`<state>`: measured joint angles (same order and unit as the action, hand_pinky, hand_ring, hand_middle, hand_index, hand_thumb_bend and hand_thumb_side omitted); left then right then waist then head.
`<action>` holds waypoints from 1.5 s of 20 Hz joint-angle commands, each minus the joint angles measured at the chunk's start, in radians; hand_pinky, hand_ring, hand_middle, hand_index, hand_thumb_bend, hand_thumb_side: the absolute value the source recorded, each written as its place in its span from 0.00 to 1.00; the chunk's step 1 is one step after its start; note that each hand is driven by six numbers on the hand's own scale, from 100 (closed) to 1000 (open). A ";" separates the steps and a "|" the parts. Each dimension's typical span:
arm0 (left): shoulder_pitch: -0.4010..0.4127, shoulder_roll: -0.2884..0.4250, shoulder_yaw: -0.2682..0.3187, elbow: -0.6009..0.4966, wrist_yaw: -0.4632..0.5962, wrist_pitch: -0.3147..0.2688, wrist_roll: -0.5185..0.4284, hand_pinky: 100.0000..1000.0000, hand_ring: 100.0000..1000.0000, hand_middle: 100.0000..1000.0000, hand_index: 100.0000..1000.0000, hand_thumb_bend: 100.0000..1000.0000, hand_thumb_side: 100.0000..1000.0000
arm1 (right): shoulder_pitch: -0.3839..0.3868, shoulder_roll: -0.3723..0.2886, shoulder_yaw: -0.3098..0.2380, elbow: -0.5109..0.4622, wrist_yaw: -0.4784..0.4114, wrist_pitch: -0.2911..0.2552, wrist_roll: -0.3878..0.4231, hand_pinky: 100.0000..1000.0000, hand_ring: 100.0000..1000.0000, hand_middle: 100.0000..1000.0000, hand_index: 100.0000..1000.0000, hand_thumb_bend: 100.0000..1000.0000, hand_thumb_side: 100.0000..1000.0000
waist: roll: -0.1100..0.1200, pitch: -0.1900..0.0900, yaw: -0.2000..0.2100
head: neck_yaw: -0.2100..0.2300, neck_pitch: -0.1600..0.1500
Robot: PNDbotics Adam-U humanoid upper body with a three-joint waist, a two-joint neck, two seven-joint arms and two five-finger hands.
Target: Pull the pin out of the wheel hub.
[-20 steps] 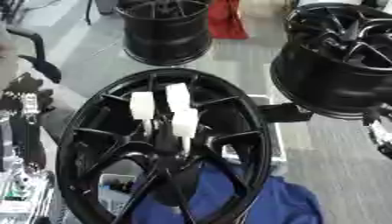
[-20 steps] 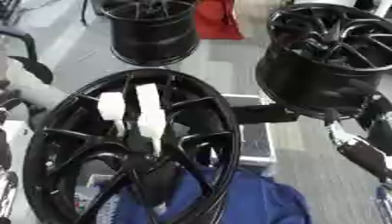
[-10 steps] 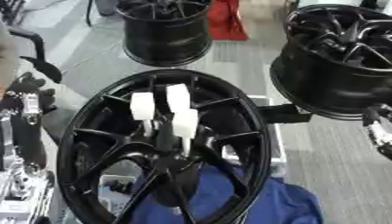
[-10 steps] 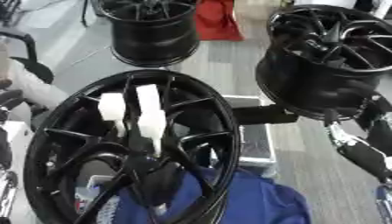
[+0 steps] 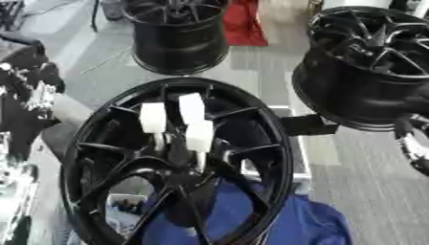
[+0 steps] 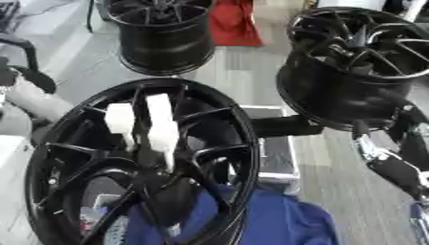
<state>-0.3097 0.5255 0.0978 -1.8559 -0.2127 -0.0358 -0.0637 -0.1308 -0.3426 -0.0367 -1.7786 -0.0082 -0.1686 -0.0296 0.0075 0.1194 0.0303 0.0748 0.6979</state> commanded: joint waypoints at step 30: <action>-0.449 0.311 -0.531 0.319 -0.138 -0.018 -0.843 0.65 0.68 0.74 0.86 0.42 0.32 | 0.005 -0.048 0.017 0.004 -0.001 -0.003 0.028 0.75 0.83 0.76 0.88 0.17 0.15 | 0.023 -0.040 -0.029 | 0.005 -0.013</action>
<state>-0.7500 0.8158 -0.4396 -1.5428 -0.3390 -0.0595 -0.9050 -0.1146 -0.3659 -0.0174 -1.7654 -0.0078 -0.1690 -0.0012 0.0323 0.0895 0.0004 0.0830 0.6964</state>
